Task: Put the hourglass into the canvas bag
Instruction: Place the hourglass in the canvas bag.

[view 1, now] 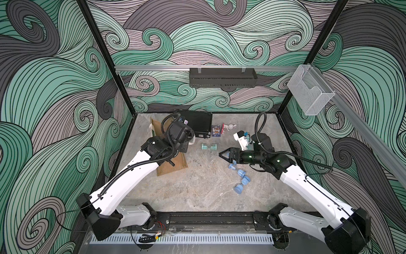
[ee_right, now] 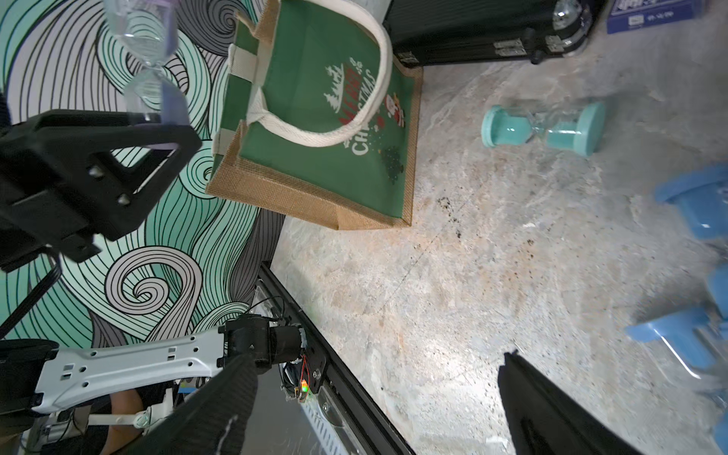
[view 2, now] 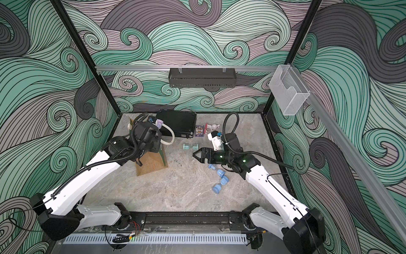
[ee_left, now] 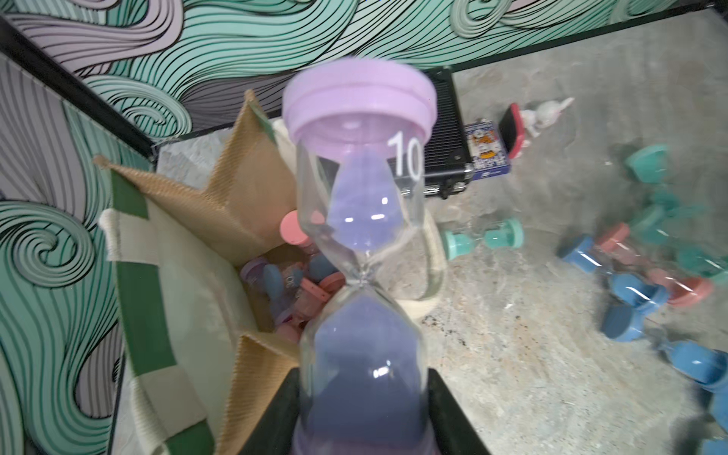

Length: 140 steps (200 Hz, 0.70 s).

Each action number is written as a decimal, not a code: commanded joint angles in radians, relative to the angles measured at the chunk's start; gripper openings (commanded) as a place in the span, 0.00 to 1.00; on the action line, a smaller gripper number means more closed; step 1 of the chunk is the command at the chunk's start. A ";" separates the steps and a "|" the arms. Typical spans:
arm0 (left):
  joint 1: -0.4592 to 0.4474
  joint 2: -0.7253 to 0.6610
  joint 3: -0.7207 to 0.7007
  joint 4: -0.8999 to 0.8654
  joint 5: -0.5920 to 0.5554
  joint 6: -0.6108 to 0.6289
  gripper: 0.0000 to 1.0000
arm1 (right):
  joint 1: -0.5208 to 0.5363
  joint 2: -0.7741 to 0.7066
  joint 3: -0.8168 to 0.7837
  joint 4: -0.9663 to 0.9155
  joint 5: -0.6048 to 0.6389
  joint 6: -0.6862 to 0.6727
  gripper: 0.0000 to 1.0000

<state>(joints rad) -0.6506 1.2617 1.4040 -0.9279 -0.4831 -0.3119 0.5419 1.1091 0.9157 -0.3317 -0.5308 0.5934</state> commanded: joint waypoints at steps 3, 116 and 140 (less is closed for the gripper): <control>0.085 0.029 0.073 -0.059 0.026 0.018 0.21 | 0.024 0.037 0.050 0.117 -0.006 0.029 1.00; 0.350 0.348 0.274 -0.142 0.305 0.151 0.18 | 0.056 0.100 0.060 0.173 -0.007 0.031 1.00; 0.397 0.435 0.346 -0.224 0.287 0.165 0.15 | 0.057 0.107 0.060 0.177 -0.006 0.026 1.00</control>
<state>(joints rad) -0.2981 1.6394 1.6718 -1.0531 -0.2089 -0.1883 0.5953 1.2060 0.9646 -0.1761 -0.5343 0.6254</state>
